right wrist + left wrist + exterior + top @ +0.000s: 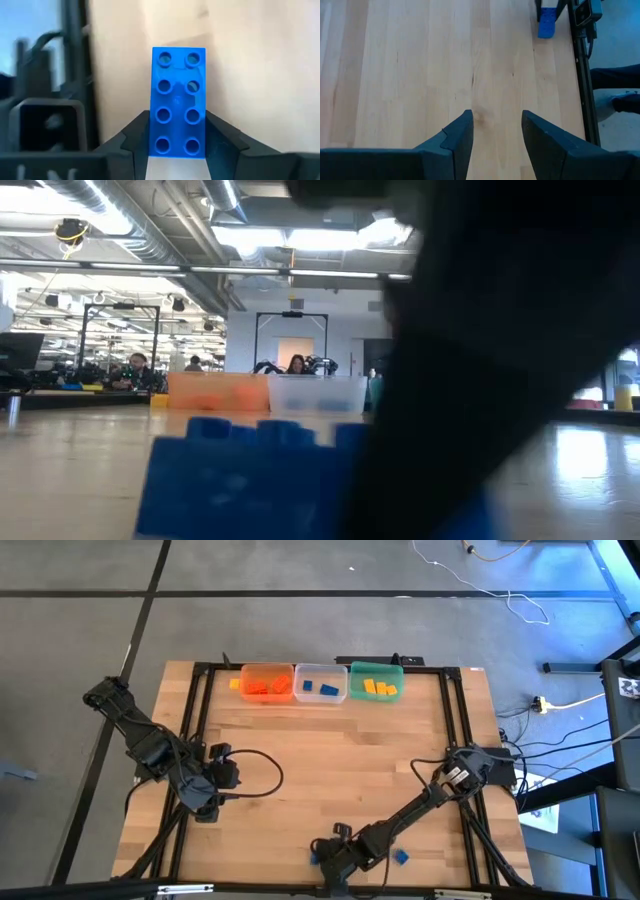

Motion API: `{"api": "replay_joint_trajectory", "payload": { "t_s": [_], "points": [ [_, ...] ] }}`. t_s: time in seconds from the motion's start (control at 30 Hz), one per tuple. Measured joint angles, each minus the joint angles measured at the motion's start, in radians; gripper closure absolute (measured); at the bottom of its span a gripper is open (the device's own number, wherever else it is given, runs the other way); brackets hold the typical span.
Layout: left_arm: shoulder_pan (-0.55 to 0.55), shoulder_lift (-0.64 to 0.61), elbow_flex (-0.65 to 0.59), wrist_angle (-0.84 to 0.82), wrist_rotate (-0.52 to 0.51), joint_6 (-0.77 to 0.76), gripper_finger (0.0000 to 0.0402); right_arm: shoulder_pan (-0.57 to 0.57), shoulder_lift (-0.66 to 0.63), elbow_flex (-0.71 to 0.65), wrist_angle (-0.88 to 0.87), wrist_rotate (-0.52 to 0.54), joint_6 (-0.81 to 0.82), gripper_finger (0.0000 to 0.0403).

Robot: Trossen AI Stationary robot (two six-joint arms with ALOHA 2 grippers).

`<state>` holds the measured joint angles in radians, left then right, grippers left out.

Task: Sort & place blocks by color
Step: Put the blue game piece into the transparent bin

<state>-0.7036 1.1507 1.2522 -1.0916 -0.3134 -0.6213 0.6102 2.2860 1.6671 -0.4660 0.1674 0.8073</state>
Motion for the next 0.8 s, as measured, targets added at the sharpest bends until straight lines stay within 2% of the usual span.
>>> {"api": "replay_joint_trajectory", "payload": {
  "t_s": [0.4, 0.63, 0.8],
  "points": [
    [0.0, 0.0, 0.0, -0.041, -0.011, -0.001, 0.0244, -0.157, -0.167, -0.006, -0.131, 0.096, 0.026, 0.0262],
    [0.006, 0.0, 0.0, -0.051, -0.126, -0.057, 0.0244, -0.318, -0.285, -0.004, -0.25, 0.202, 0.012, 0.0262],
    [0.032, 0.0, 0.0, -0.065, -0.204, -0.168, 0.0244, -0.468, -0.34, -0.004, -0.283, 0.209, -0.084, 0.0262]
  ]
}}
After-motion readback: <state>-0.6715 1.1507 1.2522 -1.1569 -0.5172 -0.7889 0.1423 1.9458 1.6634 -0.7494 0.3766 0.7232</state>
